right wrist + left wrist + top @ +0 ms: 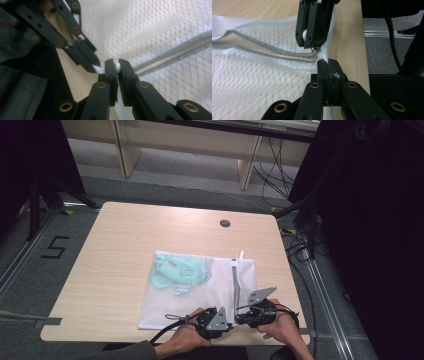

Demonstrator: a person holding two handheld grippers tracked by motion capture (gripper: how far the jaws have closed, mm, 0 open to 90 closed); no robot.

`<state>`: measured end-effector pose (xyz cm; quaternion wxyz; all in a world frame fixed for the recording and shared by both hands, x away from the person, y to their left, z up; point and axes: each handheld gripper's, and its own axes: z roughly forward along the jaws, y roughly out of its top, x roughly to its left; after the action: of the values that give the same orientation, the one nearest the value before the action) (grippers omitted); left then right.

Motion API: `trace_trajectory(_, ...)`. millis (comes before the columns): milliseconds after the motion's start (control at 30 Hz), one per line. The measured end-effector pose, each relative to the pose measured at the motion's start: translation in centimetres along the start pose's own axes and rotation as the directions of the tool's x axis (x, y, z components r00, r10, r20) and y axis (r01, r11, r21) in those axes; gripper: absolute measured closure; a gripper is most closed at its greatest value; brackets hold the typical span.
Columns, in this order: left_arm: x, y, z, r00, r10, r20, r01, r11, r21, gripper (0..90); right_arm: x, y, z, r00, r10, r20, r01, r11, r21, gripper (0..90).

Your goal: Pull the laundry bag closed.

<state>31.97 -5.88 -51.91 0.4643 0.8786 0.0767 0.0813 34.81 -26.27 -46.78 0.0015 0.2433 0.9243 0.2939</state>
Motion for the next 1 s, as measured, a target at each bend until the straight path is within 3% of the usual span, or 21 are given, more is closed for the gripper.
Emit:
trace_trajectory(67,-0.1,0.1,0.0,0.9991,0.041,0.011,-0.041,0.9991,0.013,89.2,-0.2,-0.1,0.2,1.0000,0.005,-0.004,-0.005,1.000,0.023,86.5)
trace_trajectory(133,-0.3,0.1,0.0,0.9998,0.012,0.018,-0.012,0.9999,0.006,89.2,-0.4,-0.2,0.5,0.9999,-0.009,0.014,0.008,0.999,0.043,86.5)
trace_trajectory(233,-0.2,0.1,0.0,0.9995,0.026,0.015,-0.026,0.9996,0.007,89.1,-0.6,-0.2,0.7,0.9999,-0.011,0.007,0.010,0.999,0.048,86.5)
trace_trajectory(267,-0.2,0.1,0.0,0.9998,0.002,0.021,-0.003,0.9999,0.014,89.1,-0.6,-0.1,0.7,0.9999,-0.014,0.007,0.013,0.999,0.051,86.5)
trace_trajectory(1000,0.3,0.0,-0.1,0.9990,-0.041,0.021,0.040,0.9989,0.025,89.0,-1.3,0.9,1.3,0.9996,-0.028,0.004,0.028,0.998,0.051,86.5)
